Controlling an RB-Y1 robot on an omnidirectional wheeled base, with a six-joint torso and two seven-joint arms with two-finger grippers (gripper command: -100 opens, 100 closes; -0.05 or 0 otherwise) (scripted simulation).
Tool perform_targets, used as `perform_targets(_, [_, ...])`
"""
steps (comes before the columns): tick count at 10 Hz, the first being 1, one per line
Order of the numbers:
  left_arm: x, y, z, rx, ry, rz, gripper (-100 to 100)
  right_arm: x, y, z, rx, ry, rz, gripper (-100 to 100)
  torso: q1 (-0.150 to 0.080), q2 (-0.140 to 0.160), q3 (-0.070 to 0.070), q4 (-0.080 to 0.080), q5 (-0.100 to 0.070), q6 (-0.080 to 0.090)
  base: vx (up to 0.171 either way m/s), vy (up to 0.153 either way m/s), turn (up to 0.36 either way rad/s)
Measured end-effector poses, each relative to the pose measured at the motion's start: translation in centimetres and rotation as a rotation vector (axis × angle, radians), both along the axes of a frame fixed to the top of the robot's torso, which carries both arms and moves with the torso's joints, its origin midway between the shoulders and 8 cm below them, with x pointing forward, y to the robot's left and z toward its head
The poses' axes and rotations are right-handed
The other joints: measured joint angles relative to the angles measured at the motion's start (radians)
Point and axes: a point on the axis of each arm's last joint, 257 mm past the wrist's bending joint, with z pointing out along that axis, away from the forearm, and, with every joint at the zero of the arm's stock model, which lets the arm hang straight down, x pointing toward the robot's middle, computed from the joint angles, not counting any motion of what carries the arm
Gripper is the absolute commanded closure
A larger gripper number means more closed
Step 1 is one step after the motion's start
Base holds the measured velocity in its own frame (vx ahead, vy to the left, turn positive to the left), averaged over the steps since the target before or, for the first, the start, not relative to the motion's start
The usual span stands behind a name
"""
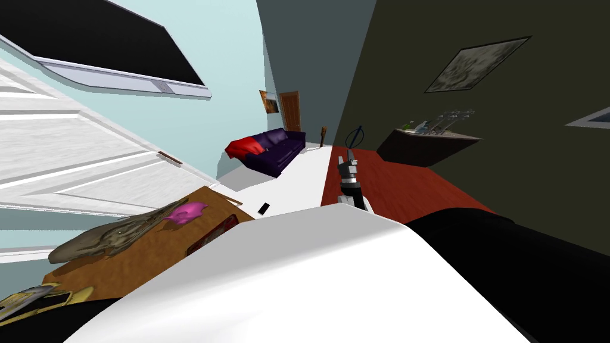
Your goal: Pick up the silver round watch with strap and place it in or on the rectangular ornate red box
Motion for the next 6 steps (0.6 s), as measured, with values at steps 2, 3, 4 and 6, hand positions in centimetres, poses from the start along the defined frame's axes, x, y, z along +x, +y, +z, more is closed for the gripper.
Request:
perform_targets(2, [-0.1,1.9,1.0,0.043,0.005,0.021,100,0.0,0.0,0.0,0.000,0.000,0.000,0,0.003,0.001,0.000,0.000,0.001,-0.001,-0.051,-0.031,0.086])
perform_targets(3, [0.4,2.9,1.4,0.064,0.005,0.031,100,0.0,0.0,0.0,0.000,0.000,0.000,0,0.004,0.000,0.000,0.000,0.001,0.000,-0.032,-0.009,0.048])
perform_targets(4, [0.8,3.5,1.8,0.079,0.006,0.041,100,0.0,0.0,0.0,0.000,0.000,0.000,0,0.005,-0.001,0.000,0.000,0.001,0.000,-0.017,0.006,0.024])
perform_targets(6, [1.7,4.3,1.9,0.097,0.005,0.058,100,0.0,0.0,0.0,0.000,0.000,0.000,0,0.007,-0.003,-0.001,0.001,0.002,0.001,-0.004,0.019,0.019])
